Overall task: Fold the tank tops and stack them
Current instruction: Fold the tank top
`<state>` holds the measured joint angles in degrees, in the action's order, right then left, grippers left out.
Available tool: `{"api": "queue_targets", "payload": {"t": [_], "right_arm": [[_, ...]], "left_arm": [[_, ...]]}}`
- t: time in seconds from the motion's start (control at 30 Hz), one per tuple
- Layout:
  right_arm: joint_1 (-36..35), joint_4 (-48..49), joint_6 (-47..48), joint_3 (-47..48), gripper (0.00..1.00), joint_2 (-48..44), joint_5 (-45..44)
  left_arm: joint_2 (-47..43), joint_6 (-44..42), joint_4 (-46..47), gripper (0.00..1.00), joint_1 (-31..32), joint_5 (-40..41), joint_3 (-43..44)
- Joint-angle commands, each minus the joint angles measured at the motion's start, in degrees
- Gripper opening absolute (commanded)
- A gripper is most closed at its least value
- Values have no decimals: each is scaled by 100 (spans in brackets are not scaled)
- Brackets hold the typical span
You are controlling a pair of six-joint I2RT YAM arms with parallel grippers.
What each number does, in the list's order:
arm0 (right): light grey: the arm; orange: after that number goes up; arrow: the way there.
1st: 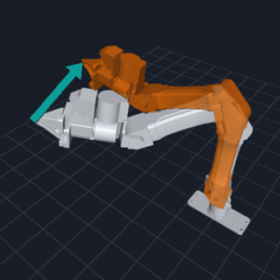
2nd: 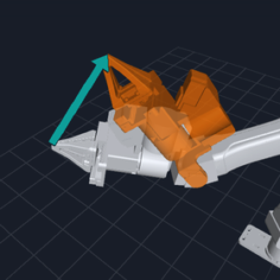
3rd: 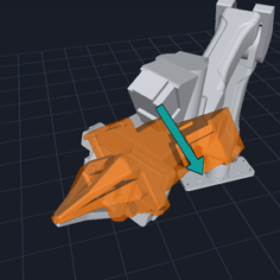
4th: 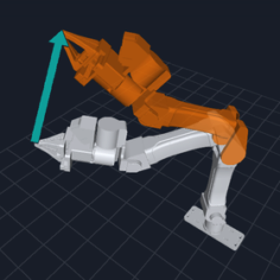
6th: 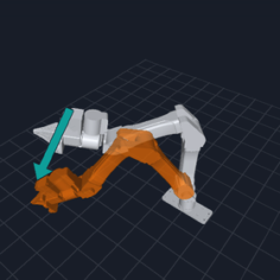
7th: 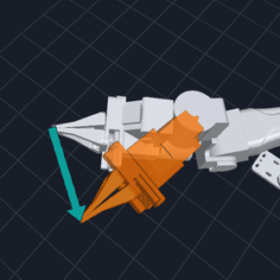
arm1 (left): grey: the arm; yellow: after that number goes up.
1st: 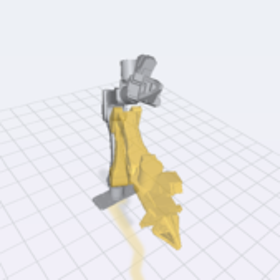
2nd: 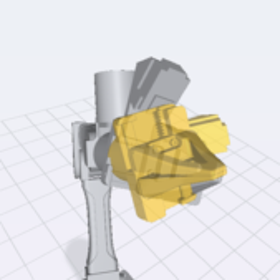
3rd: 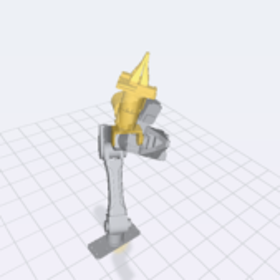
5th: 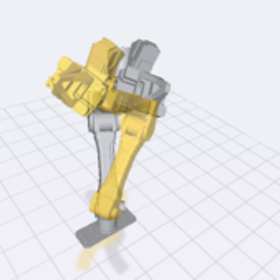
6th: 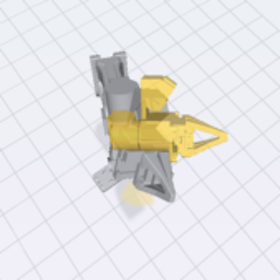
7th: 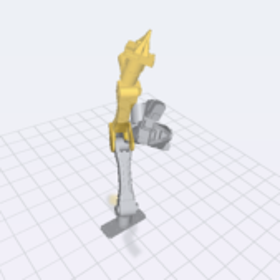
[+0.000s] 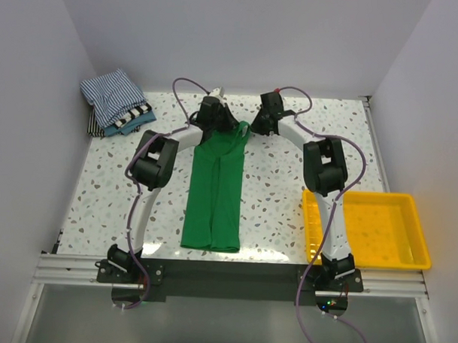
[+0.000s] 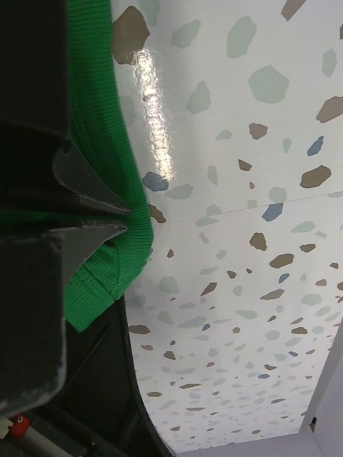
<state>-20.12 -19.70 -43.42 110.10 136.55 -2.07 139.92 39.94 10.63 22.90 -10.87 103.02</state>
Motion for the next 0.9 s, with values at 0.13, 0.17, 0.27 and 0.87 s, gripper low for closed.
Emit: {"api": "queue_targets", "payload": {"t": [0.13, 0.17, 0.27, 0.87], "right_arm": [[17, 766, -439, -305, 5, -348, 426], [17, 792, -500, -305, 5, -366, 444], [8, 854, -597, -270, 5, -392, 418], [-396, 1232, -1134, -455, 1, -480, -416]], "left_arm": [[-202, 75, 387, 10, -31, -169, -19], [-167, 66, 387, 10, -31, -196, 42], [-26, 93, 387, 9, -22, -284, 121], [132, 57, 492, 9, -31, -389, 174]]}}
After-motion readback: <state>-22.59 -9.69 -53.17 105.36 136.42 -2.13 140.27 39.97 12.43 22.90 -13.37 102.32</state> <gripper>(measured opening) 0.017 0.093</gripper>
